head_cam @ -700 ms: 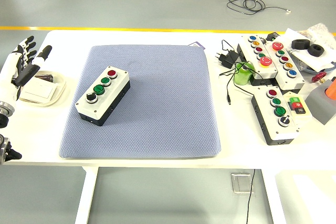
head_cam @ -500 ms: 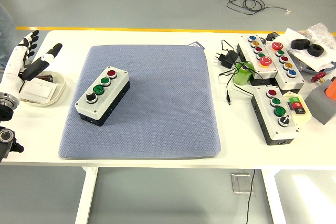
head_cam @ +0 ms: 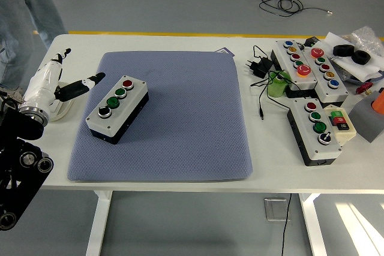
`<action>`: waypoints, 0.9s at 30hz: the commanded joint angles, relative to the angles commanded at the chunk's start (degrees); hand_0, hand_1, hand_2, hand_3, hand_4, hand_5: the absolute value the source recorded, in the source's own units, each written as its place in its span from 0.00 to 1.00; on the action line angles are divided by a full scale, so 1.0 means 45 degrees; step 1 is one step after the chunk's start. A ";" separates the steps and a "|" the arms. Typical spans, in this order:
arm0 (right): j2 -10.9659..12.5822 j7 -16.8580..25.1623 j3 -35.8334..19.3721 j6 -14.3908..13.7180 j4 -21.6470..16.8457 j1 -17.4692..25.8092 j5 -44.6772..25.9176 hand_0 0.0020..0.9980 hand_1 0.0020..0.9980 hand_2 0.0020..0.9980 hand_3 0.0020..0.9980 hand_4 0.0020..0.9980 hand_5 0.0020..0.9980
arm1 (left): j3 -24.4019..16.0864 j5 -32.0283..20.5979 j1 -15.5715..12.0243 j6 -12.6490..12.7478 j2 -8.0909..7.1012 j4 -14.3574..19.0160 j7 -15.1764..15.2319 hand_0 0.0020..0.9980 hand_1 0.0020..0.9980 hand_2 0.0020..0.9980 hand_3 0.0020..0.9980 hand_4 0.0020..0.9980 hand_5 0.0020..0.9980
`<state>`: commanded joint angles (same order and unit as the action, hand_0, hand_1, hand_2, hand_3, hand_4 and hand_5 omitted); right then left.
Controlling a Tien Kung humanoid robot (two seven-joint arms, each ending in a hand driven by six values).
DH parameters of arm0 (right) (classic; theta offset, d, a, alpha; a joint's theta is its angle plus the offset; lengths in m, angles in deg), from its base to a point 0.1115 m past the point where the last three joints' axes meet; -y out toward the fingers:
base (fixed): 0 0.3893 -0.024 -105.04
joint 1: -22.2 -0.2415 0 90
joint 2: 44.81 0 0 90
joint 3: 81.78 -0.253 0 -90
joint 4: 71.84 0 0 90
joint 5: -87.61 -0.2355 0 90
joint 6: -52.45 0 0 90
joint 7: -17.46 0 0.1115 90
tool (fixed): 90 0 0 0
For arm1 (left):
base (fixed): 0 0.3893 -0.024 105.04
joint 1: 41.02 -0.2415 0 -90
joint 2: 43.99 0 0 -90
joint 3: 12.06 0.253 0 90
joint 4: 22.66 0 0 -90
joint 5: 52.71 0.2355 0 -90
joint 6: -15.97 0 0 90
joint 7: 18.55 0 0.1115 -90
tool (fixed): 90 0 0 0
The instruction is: Pick up the button,place it on the desk,press the button,press the button
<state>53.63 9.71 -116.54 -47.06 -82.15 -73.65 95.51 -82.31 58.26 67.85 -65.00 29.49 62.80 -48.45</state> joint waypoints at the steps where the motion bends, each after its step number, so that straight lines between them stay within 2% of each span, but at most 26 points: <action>1: 0.0002 -0.0003 -0.0001 -0.0004 0.0000 -0.0008 0.0012 0.79 0.80 0.82 0.75 0.41 0.48 | 0.0121 -0.0003 0.0071 -0.0052 0.0031 0.0016 -0.0101 0.99 1.00 1.00 1.00 1.00 0.77; 11: 0.0024 0.0041 0.0026 -0.0050 0.0000 -0.0081 0.0027 0.79 0.80 0.82 0.75 0.41 0.48 | 0.1436 0.0470 0.0742 -0.0340 0.0431 -0.0262 -0.1224 0.99 1.00 1.00 1.00 1.00 0.75; 12: 0.0024 0.0046 0.0017 -0.0059 0.0000 -0.0084 0.0032 0.79 0.80 0.82 0.75 0.41 0.48 | 0.1487 0.0514 0.0777 -0.0362 0.0459 -0.0297 -0.1291 0.98 1.00 1.00 1.00 1.00 0.72; 14: 0.0026 0.0068 0.0033 -0.0078 0.0000 -0.0105 0.0001 0.79 0.80 0.82 0.75 0.41 0.48 | 0.1712 0.0659 0.0947 -0.0478 0.0567 -0.0459 -0.1551 0.98 1.00 1.00 1.00 1.00 0.72; 27: 0.0064 0.0121 -0.0012 -0.0174 0.0000 -0.0134 0.0060 0.79 0.80 0.82 0.75 0.41 0.48 | 0.2485 0.1002 0.1515 -0.1438 0.0848 -0.1485 -0.1573 0.96 1.00 1.00 1.00 1.00 0.69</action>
<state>53.91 10.25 -116.60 -47.84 -82.15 -74.25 95.79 -71.13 62.77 74.67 -71.47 33.30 56.12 -55.53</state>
